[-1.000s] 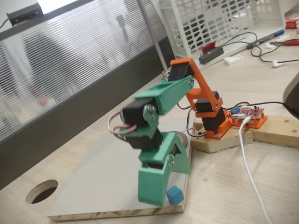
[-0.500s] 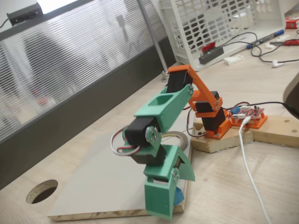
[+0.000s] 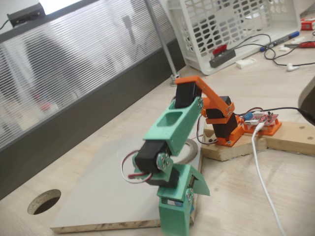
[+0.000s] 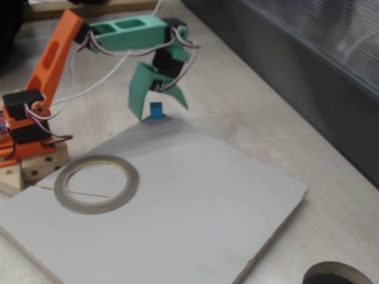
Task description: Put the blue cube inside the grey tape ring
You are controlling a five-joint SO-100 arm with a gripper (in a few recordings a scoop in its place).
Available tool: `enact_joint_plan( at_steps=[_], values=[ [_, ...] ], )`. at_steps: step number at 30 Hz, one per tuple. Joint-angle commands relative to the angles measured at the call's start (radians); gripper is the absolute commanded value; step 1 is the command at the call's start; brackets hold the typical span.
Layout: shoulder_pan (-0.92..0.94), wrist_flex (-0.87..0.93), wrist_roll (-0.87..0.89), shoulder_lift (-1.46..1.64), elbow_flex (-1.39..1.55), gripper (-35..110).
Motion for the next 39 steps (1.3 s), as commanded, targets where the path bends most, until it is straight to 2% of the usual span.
enact_joint_plan(
  at_steps=[1, 15, 21, 30, 39],
  values=[
    [-0.015, 0.023, 0.009, 0.012, -0.015, 97],
    [-0.015, 0.018, 0.005, -0.002, -0.017, 97],
    [-0.015, -0.054, 0.002, -0.002, -0.015, 95],
    [-0.015, -0.064, 0.006, 0.015, -0.04, 59],
    [-0.015, -0.064, 0.003, 0.011, -0.222, 36]
  ],
)
